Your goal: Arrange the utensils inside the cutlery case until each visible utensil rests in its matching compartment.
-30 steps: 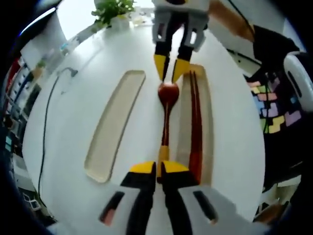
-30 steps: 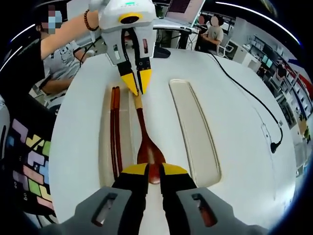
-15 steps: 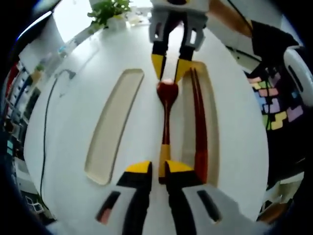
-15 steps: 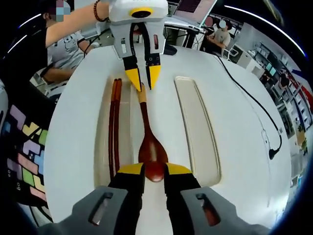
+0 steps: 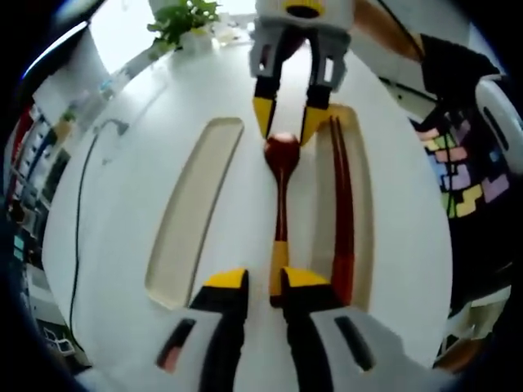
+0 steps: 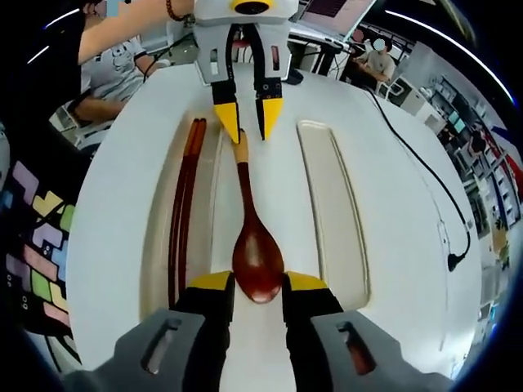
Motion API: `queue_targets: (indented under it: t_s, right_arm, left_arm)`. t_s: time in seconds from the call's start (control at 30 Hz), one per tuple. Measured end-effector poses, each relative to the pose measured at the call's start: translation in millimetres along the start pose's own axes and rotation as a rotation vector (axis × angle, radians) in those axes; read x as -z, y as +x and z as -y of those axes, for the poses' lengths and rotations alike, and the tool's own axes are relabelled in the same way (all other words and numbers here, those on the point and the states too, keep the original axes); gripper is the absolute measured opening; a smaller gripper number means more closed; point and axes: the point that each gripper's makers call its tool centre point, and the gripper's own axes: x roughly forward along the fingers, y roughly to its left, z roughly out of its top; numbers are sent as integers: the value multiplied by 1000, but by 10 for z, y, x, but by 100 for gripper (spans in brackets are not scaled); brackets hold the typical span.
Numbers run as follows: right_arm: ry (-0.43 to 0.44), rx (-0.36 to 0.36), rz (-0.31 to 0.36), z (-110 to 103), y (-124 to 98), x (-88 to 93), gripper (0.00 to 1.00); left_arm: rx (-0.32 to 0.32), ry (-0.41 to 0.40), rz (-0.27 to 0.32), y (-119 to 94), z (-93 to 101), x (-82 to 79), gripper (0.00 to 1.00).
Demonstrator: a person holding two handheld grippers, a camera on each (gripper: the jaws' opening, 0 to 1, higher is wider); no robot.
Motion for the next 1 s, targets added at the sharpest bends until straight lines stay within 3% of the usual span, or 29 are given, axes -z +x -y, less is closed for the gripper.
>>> queue_targets:
  t_s: [0.27, 0.47, 0.7, 1.0]
  right_arm:
    - [0, 14, -5, 5, 4, 30, 26]
    - [57, -28, 21, 15, 9, 53, 25]
    - [216, -165, 63, 36, 28, 43, 25]
    - [280, -293, 48, 60, 11, 33, 25]
  left_arm:
    - [11, -40, 25, 14, -14, -25, 16]
    - [-33, -69, 35, 2, -75, -22, 23]
    - [-42, -122, 15, -18, -68, 26, 27]
    - [-61, -103, -8, 46, -112, 65, 27]
